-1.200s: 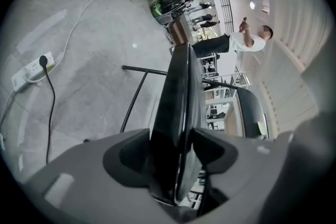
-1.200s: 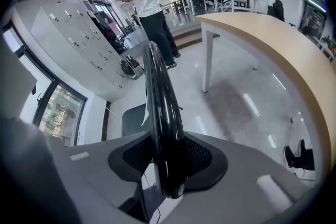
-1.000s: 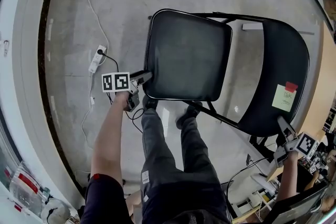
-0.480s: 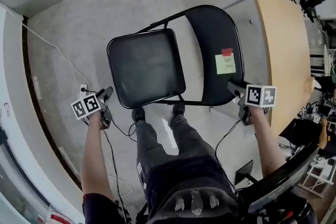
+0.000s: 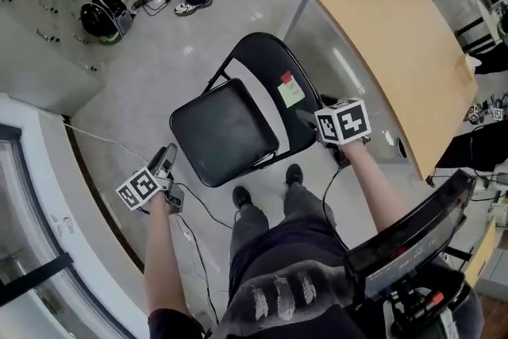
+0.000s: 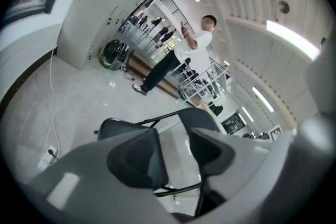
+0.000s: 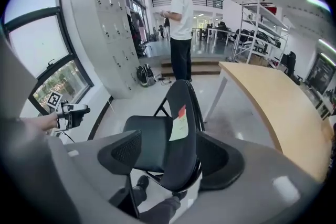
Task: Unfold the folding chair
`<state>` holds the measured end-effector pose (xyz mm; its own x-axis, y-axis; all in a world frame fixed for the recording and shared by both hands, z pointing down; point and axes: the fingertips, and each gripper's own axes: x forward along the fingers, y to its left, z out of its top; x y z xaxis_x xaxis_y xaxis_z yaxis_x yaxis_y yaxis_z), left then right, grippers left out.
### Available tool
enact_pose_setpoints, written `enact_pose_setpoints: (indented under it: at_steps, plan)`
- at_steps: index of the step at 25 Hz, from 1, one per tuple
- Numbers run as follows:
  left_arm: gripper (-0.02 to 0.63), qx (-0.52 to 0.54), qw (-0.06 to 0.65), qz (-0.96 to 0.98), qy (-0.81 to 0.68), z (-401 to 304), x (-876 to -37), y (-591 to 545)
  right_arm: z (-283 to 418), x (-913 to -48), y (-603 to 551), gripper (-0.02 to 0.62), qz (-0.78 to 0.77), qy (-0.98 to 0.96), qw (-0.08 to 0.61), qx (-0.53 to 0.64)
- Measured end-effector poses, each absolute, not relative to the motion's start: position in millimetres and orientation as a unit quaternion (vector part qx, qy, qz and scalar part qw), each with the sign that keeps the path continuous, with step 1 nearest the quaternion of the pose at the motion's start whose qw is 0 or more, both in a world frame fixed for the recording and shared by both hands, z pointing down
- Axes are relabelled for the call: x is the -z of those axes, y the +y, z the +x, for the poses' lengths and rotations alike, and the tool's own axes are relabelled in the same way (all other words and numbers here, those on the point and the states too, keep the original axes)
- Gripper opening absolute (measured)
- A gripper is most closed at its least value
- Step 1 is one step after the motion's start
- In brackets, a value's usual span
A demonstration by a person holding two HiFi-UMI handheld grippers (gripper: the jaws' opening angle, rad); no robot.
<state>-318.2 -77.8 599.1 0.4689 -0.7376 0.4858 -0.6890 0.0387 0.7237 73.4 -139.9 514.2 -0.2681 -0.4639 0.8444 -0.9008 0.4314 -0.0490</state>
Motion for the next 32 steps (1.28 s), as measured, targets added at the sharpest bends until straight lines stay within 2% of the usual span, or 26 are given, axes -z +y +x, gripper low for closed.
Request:
enact_pose_setpoints:
  at_steps: [6, 10, 11, 12, 13, 14, 17, 20, 32]
  plan:
    - [0.207, 0.041, 0.426, 0.739, -0.52, -289.0, -491.5, -102.6, 47.0, -481.8, -132.4, 0.317, 0.419, -0.798, 0.342, -0.266]
    - [0.196, 0.044, 0.398, 0.746, -0.532, -252.7, -458.7, -88.1, 39.1, -466.8, -118.8, 0.255, 0.373, -0.831, 0.312, -0.269]
    - [0.183, 0.04, 0.387, 0.742, -0.546, -245.1, -455.0, -83.7, 37.6, -463.9, -113.7, 0.213, 0.361, -0.84, 0.304, -0.269]
    - [0.138, 0.033, 0.374, 0.735, -0.564, -238.4, -452.4, -78.7, 37.0, -460.7, -106.8, 0.144, 0.347, -0.849, 0.294, -0.268]
    - [0.068, 0.022, 0.36, 0.727, -0.584, -230.2, -449.5, -73.0, 37.4, -456.4, -97.8, 0.04, 0.329, -0.86, 0.282, -0.269]
    - [0.003, 0.01, 0.346, 0.723, -0.598, -217.9, -444.7, -66.8, 39.6, -451.1, -87.5, 0.002, 0.305, -0.872, 0.267, -0.274]
    - [0.002, -0.03, 0.303, 0.734, -0.607, -154.7, -419.1, -48.5, 65.5, -438.2, -63.5, 0.002, 0.238, -0.895, 0.232, -0.297]
    - [0.002, -0.065, 0.268, 0.743, -0.61, -106.0, -399.1, -34.8, 87.2, -436.6, -52.7, 0.002, 0.204, -0.903, 0.233, -0.297]
    - [0.002, -0.142, 0.184, 0.753, -0.615, -71.0, -354.9, 31.4, 46.3, -453.4, 0.5, 0.002, 0.104, -0.917, 0.258, -0.285]
